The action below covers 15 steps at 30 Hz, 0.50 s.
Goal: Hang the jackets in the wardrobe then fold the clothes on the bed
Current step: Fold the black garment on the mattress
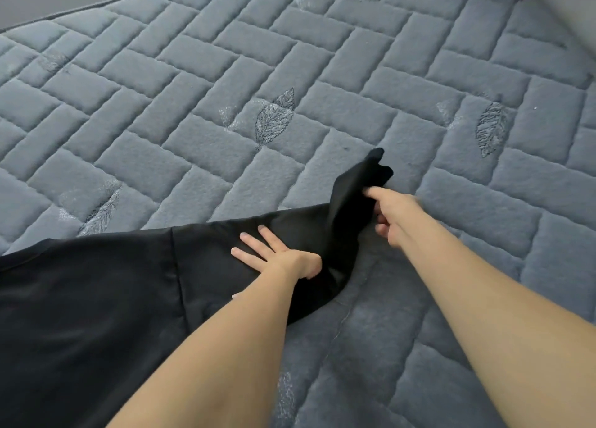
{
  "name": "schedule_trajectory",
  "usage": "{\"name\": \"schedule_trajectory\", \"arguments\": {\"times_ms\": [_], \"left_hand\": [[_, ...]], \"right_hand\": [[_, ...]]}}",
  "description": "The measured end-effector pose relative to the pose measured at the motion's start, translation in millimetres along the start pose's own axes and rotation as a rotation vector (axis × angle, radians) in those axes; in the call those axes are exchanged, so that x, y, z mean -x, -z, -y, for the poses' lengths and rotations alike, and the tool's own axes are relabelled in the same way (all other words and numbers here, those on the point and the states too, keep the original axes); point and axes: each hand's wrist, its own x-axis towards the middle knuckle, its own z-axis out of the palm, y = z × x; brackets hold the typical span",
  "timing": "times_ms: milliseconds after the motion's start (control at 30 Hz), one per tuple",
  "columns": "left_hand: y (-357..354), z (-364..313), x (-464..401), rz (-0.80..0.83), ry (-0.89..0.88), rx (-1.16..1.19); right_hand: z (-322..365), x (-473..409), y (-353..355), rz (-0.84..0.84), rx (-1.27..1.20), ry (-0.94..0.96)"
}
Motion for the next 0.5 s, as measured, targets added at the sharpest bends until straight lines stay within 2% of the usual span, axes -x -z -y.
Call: {"name": "schedule_trajectory", "arguments": {"times_ms": [133,233,300,333,400,433,500], "left_hand": [[-1.8,-6.2,-3.2,-0.022,0.017,-0.007],[-2.3,-6.6,-0.8,-0.01,0.017,0.002],[-1.4,-6.5,0.2,0.001,0.007,0.007],[-0.9,-6.7,0.5,0.002,0.004,0.01],[-0.9,-6.4,1.6,-0.001,0.0,0.017],[-1.5,-6.6,2.2,-0.007,-0.003,0.018],[-3.6,-7.1,0.7,-0.022,-0.009,0.009]], "right_hand": [[-0.4,-0.7,5.8,0.102,-0.017,0.046],[-9.1,1.7,33.2,-0.028,-0.273,0.168],[-17.7,4.7,66.9,-0.237,-0.479,0.221],[-22.3,5.8,84.8,-0.376,-0.476,0.232],[-28.9,9.4,106.1,-0.609,-0.308,0.244],[-29.7,10.4,106.7,-0.656,-0.218,0.287],[-24.5,12.9,90.0,-0.582,-0.081,0.464]]}}
